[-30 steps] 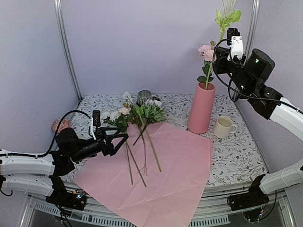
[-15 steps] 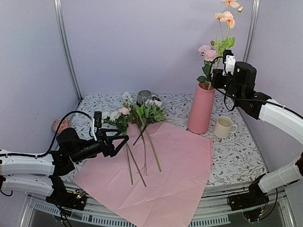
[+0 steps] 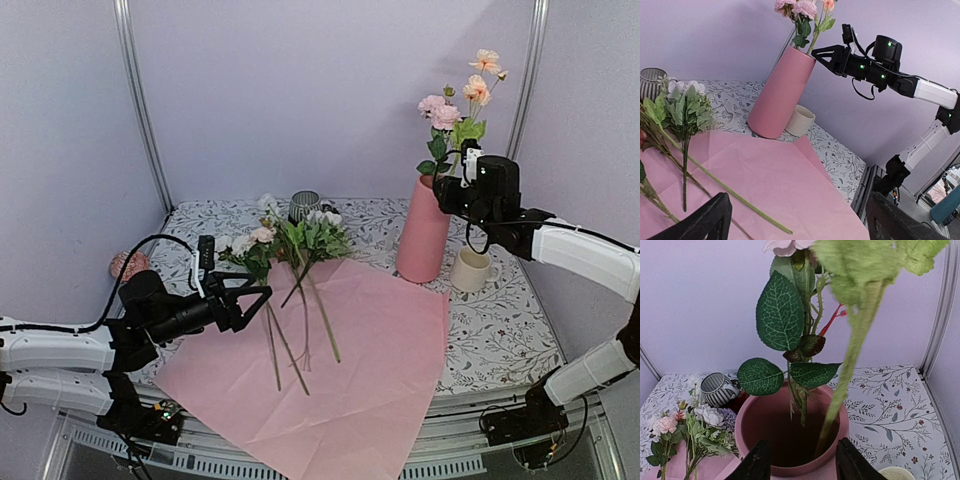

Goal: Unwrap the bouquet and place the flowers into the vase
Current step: Place the fake flower in the vase, then pick up the fake flower from the flattened wrapping paper.

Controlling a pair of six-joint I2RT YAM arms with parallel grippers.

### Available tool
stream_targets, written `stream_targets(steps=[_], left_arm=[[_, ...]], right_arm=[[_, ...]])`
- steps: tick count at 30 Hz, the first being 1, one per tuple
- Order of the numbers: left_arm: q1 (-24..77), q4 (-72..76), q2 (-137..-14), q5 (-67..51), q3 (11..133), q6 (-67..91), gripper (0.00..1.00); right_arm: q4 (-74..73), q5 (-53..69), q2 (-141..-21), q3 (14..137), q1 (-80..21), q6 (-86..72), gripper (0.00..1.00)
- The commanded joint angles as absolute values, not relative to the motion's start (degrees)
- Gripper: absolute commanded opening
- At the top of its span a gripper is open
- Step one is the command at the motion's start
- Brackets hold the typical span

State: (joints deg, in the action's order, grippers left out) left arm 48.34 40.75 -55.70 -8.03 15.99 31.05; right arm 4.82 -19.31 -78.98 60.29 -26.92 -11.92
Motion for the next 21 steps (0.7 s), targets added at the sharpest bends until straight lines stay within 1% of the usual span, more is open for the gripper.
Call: stream_targets(steps=[1,4,8,10,18,21], left_arm=[[48.5,39.8,-54.8,-7.4,16.9,30.4,0.96],[48.4,39.9,-55.0,-7.3,17.0,30.5,0.96],[48.4,40.0,-55.8,-7.6,17.3,30.5,0.97],[48.4,40.1,-56.3,-7.8,17.6,30.5,0.98],[48.3,39.9,-56.8,-7.9,17.6,30.7,0.98],[48.3,39.7,-56.8,-7.9,17.6,30.9,0.98]], right_arm=[[3.3,-17.7,-75.8,59.6,-26.7,-12.3,0.52],[0.5,-16.9,-74.0,59.6,-26.7,-12.3,0.6],[-3.3,-15.9,-71.9,59.3,-26.7,-12.2,0.68],[-5.0,-15.5,-71.0,59.2,-26.7,-12.2,0.74],[-11.1,-13.0,-67.4,58.1,-26.7,-13.3,0.84],[-13.8,-11.4,-65.6,58.2,-26.8,-13.5,0.9]])
